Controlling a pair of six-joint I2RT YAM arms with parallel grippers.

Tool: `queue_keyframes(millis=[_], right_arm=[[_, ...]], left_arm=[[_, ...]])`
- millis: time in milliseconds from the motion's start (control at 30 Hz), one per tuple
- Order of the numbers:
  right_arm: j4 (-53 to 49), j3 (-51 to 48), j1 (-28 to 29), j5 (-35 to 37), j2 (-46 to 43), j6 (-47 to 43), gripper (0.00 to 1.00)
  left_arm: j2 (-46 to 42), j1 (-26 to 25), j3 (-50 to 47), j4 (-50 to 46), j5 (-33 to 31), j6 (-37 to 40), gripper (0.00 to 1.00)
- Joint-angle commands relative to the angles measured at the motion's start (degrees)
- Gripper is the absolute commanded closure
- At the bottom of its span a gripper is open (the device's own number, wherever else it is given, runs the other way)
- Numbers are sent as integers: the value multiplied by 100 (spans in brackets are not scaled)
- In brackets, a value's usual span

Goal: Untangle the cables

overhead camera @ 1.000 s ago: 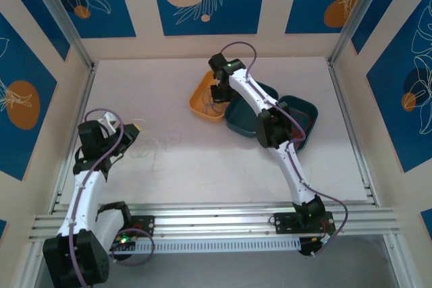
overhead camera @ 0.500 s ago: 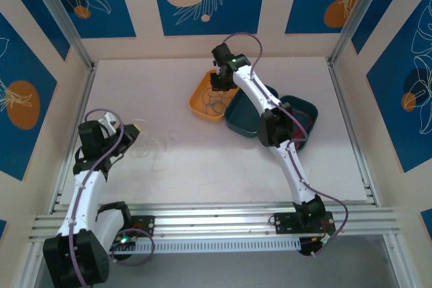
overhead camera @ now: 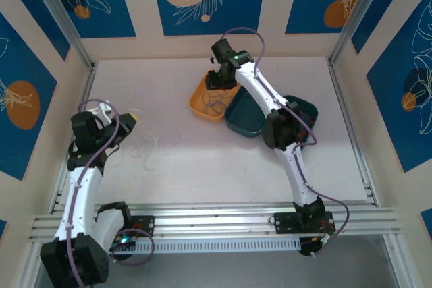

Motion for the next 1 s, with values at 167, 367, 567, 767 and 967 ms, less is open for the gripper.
queue_keyframes(millis=[167,367,567,767,967], right_arm=[[2500,-3356,547,-882,-2755,-28,40],[4547,-5875,780,-1484,-4325,189,40],[6041,-7719,1029,-1652,-5320,686,41],[7218,-8820,1515,-1537,-5880,538,45],[7850,-8953,1659,-1451,-5893,359,45]], left_arm=[[-11,-234,477,143,260,-126,100],[258,-768,652,406,166,-271,100],[607,-1793,1286,344,-331,-76,100],[905,-2461,1783,262,-662,96,100],[1069,-2820,1913,175,-826,185,100]])
